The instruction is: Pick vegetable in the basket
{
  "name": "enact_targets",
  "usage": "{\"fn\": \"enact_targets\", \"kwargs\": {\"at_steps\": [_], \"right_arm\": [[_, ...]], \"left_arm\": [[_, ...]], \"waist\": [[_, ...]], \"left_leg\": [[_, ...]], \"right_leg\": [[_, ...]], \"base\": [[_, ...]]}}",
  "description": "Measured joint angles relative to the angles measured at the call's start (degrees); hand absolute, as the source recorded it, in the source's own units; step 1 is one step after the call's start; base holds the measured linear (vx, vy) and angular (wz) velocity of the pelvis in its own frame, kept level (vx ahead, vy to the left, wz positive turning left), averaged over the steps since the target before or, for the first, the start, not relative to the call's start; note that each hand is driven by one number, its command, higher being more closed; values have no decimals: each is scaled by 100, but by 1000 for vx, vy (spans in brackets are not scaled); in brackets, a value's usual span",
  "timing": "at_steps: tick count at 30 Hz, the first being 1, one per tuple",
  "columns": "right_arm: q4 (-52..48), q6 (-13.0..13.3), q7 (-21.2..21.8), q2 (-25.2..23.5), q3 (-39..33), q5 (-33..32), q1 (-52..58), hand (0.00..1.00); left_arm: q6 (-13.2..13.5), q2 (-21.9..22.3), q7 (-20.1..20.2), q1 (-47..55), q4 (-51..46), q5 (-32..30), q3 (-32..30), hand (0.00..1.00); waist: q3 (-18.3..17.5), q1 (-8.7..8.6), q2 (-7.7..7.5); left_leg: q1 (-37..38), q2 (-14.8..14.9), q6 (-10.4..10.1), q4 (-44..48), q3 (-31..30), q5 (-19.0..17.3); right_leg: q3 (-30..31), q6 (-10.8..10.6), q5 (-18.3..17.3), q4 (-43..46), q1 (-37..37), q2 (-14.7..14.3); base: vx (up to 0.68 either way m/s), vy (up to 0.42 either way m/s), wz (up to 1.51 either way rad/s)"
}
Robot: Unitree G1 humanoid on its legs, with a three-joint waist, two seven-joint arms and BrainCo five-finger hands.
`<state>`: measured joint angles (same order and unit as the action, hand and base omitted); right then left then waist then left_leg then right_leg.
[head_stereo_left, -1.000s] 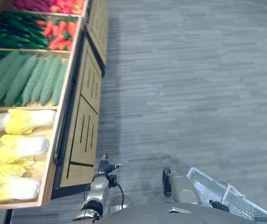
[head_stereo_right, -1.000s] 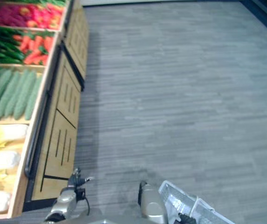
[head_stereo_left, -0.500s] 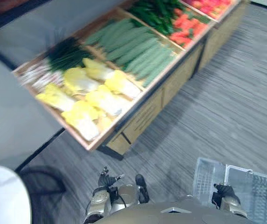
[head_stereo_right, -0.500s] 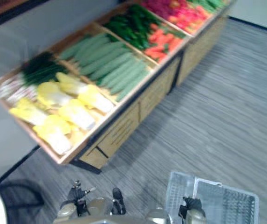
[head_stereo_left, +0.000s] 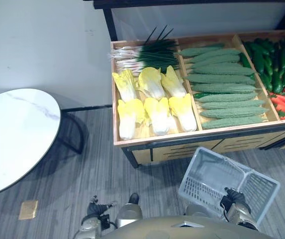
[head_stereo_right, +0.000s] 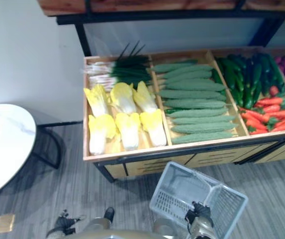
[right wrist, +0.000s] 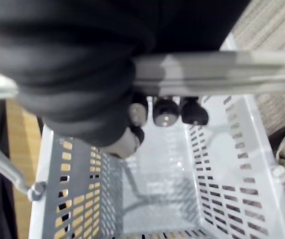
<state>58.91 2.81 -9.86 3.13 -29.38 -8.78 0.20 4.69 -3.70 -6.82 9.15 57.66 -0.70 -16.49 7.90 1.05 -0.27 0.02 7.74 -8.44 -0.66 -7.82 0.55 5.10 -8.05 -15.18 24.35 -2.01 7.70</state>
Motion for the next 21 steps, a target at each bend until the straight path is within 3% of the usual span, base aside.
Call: {"fn": "enact_targets", "kwargs": {"at_steps": [3, 5, 6, 7, 8, 9, 11, 14, 16, 18, 21], "right_arm": [[-8, -21, -29, -38, 28, -111, 29, 100], [-30, -23, -41, -45, 30, -107, 151, 100], [-61, -47, -43, -71, 2, -112, 255, 100], [-62, -61, -57, -56, -27, -115, 299, 100], [-64, -75, -82, -49, -91, -116, 373, 100], [-68, -70, -126, -15, -89, -114, 422, 100], [-67, -69, -165, 54, -76, -107, 505, 100], [-115, -66, -170, -12, -80, -103, 707, 100], [-218, -56, -164, -55, -78, -86, 885, 100], [-295, -33, -165, -62, -90, 32, 1054, 100], [-314, 6, -167, -28, -78, 122, 1158, 100]], "left_arm": [[19, 148, -69, -17, -22, 15, -176, 0], [61, 168, -99, -98, -32, 156, -296, 0], [60, 219, -112, -150, -70, 243, -424, 0], [59, 242, -127, -207, -78, 250, -468, 0], [46, 266, -209, -217, -172, 273, -556, 0], [45, 282, -301, -132, -401, 368, -645, 0], [51, 278, -524, -44, -994, 357, -816, 0], [62, 124, -758, -28, -2496, 309, -885, 0], [76, -92, -888, -142, -3284, 27, -874, 0], [124, -423, -1041, -429, -3765, -348, -785, 0], [125, -725, -1235, -700, -4355, -665, -559, 0]], "waist": [[-43, 16, 189], [-42, 5, 195], [-41, -11, 182], [-35, -21, 175], [-32, 3, 169], [-35, -1, 177], [-33, -6, 204], [-50, -6, 217], [-126, -35, 126], [-131, -110, 223], [-174, -187, 279]], "left_leg": [[-106, 258, -125, -133, 132, 293], [-182, 340, -14, -209, 382, 546], [-234, 344, 211, -207, 976, 562], [-237, 335, 311, -114, 1404, 485], [-232, 293, 316, 137, 1910, 379], [-235, 153, 299, 391, 2009, 164], [-338, 13, 349, 606, 2010, -24], [-274, -227, 337, 204, 2043, -70], [-58, -374, 345, -352, 2097, 125], [7, -413, 365, -548, 1988, 426], [16, -464, 391, -548, 1916, 501]], "right_leg": [[-134, 83, -155, -409, 75, -234], [-327, 249, -111, -570, 98, -245], [-471, 348, -52, -666, 56, -192], [-495, 368, -38, -678, 54, -145], [-471, 344, -16, -689, 66, -40], [-444, 290, 14, -711, 78, 81], [-406, 169, 81, -800, 111, 188], [-431, 85, 193, -1169, 250, 418], [-461, 35, 229, -1340, 335, 492], [-621, 8, 247, -1497, 514, 502], [-755, 6, 341, -1733, 705, 515]], "base": [[-72, -197, -3], [-127, -95, 29], [-128, -26, 35], [-89, 36, 26], [-27, 79, 4], [-16, 96, -5], [-47, 130, -2], [-48, 155, 20], [16, 90, 34], [33, 28, 37], [91, 13, 21]]}}
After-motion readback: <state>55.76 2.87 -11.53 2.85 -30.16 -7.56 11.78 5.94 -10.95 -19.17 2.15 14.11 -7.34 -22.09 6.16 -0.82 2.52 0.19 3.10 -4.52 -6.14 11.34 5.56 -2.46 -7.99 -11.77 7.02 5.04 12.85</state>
